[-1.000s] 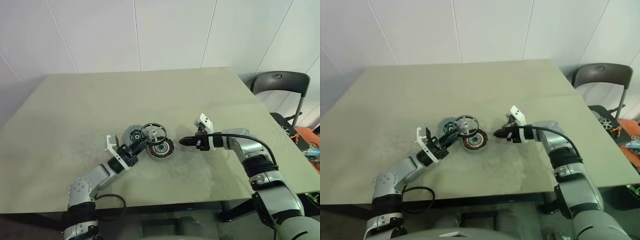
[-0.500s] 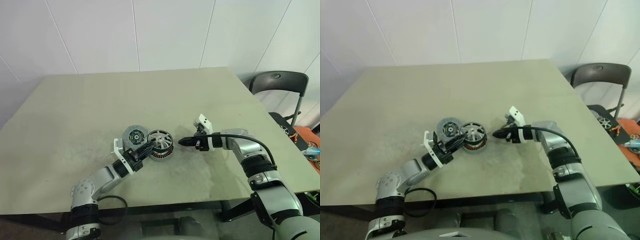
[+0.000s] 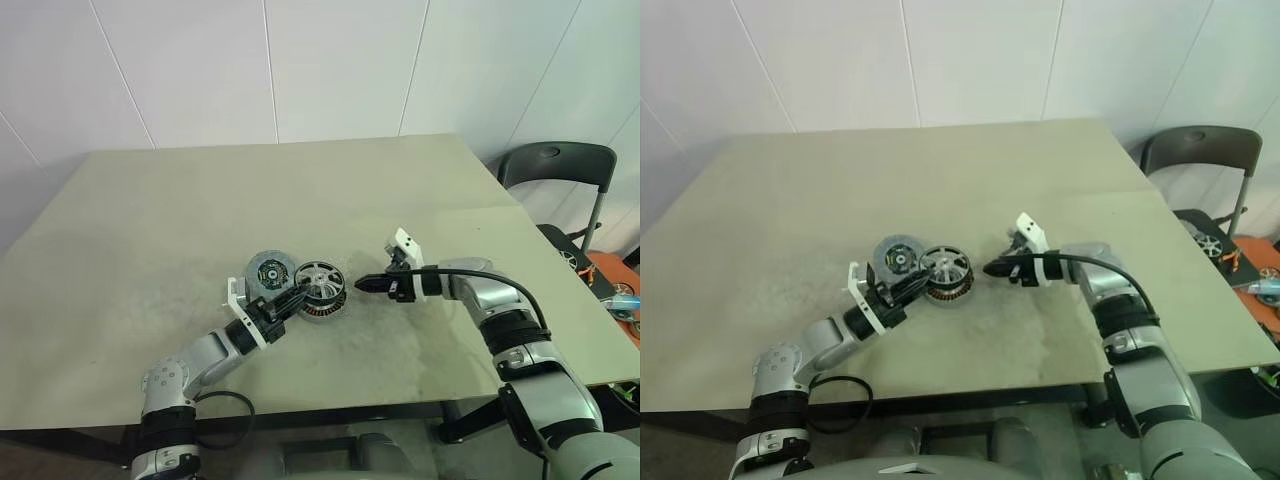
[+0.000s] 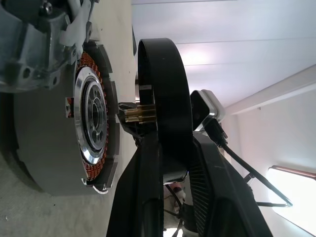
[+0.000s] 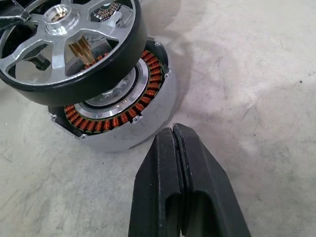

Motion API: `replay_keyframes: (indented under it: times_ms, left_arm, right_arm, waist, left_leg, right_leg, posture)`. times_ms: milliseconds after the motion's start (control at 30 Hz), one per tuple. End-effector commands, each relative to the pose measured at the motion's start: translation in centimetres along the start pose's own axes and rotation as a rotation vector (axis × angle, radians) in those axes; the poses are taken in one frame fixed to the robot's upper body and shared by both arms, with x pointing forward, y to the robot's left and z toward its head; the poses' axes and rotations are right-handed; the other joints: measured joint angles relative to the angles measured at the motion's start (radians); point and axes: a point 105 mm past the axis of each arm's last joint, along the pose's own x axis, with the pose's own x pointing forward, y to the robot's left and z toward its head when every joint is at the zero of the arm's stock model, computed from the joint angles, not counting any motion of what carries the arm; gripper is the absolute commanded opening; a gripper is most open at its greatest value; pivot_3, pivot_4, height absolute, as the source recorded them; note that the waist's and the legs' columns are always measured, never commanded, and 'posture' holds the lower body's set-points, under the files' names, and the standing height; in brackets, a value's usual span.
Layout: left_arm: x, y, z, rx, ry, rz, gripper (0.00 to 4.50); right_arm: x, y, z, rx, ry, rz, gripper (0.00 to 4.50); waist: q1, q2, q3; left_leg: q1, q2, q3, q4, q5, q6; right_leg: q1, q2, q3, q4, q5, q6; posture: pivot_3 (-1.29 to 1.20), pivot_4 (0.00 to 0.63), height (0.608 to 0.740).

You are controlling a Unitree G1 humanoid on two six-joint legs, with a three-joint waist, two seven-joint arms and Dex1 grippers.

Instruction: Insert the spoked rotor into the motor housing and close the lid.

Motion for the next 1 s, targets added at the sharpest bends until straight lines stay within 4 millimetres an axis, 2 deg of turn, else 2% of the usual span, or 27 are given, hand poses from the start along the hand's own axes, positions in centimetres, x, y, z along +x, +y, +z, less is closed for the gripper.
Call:
replay_keyframes:
  times_ms: [33, 400, 467, 600, 833, 1000]
  left_arm:
    - [-0.3, 0.8, -0.2, -0.01, 0.016, 0.04, 0.42]
    - [-0.2, 0.9, 0.0, 0.008, 0.02, 0.068, 0.42]
    - [-0.2, 1.1, -0.2, 0.03, 0.033, 0.09, 1.14]
    - [-0.2, 1.0, 0.3, 0.08, 0.028, 0.119, 2.28]
    - [-0.5, -0.7, 0.7, 0.341, 0.13, 0.172, 4.49]
    - [-0.6, -2.4, 1.5, 0.547, 0.177, 0.197, 4.49]
  right_arm:
    - [-0.1, -0.1, 1.1, -0.029, -0.031, -0.004, 0.0]
    - [0.1, -0.2, 1.1, -0.028, -0.035, -0.011, 0.0]
    - [0.1, -0.2, 1.2, -0.03, -0.037, -0.014, 0.0]
    - [0.1, -0.4, 1.2, -0.035, -0.037, -0.024, 0.0]
    - [0.2, -0.5, 1.1, -0.034, -0.039, -0.029, 0.0]
    - [0.4, -0.4, 1.2, -0.038, -0.041, -0.023, 0.0]
  waist:
    - [0.0, 0.0, 0.0]
    - [0.0, 0.001, 0.0]
    - [0.0, 0.001, 0.0]
    - [0.0, 0.001, 0.0]
    - [0.001, 0.001, 0.0]
    - [-0.001, 0.001, 0.0]
  left_leg:
    - [0.0, 0.0, 0.0, 0.0, 0.0, 0.0]
    - [0.0, 0.0, 0.0, 0.0, 0.0, 0.0]
    - [0.0, 0.0, 0.0, 0.0, 0.0, 0.0]
    - [0.001, 0.0, 0.0, 0.0, 0.0, 0.0]
    - [0.002, 0.0, 0.0, 0.003, 0.0, 0.0]
    - [0.003, 0.0, 0.001, 0.002, 0.001, 0.0]
  right_leg:
    - [0.0, 0.0, 0.0, 0.0, 0.0, 0.0]
    - [0.0, 0.0, 0.0, 0.0, 0.0, 0.0]
    - [0.0, 0.0, 0.0, 0.0, 0.0, 0.0]
    - [0.0, 0.0, 0.0, 0.0, 0.0, 0.0]
    - [0.003, 0.001, 0.0, 0.0, 0.001, -0.002]
    - [0.004, 0.001, 0.001, 0.0, 0.002, -0.002]
  posture:
    - [0.0, 0.0, 0.74]
    - [0.0, 0.0, 0.74]
    - [0.0, 0.0, 0.74]
    - [0.0, 0.0, 0.74]
    - [0.0, 0.0, 0.74]
    - [0.0, 0.0, 0.74]
